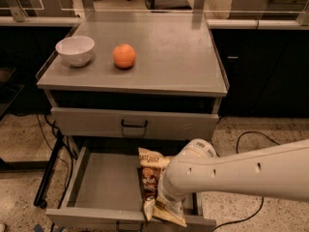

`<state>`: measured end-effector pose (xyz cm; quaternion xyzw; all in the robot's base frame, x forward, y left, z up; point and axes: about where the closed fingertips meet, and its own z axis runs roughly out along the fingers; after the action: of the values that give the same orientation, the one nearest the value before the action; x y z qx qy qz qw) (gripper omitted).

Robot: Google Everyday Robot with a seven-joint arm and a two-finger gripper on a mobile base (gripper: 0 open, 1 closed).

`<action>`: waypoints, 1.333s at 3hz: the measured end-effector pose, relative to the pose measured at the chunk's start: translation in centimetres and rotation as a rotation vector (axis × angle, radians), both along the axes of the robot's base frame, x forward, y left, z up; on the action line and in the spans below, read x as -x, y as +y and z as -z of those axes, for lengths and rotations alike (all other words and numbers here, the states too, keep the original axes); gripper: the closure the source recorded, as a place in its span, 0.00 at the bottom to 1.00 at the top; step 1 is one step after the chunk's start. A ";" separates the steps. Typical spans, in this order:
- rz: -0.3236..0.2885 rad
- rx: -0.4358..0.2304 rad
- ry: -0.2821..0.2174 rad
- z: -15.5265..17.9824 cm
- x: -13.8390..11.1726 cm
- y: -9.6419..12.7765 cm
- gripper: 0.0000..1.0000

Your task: Pick brown chip bag from middle drawer and place on counter

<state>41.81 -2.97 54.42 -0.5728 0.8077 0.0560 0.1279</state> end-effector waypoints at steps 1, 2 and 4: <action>0.000 0.001 0.000 0.0 0.0 0.0 1.00; 0.011 0.008 -0.025 -2.1 0.3 -1.0 1.00; 0.067 0.014 -0.153 -9.5 1.1 -4.8 1.00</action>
Offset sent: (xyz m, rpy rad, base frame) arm -0.0093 -0.0272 0.0587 -0.0182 -0.0647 -0.0316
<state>40.67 -7.78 63.92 -0.5491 0.8146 0.0019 0.1869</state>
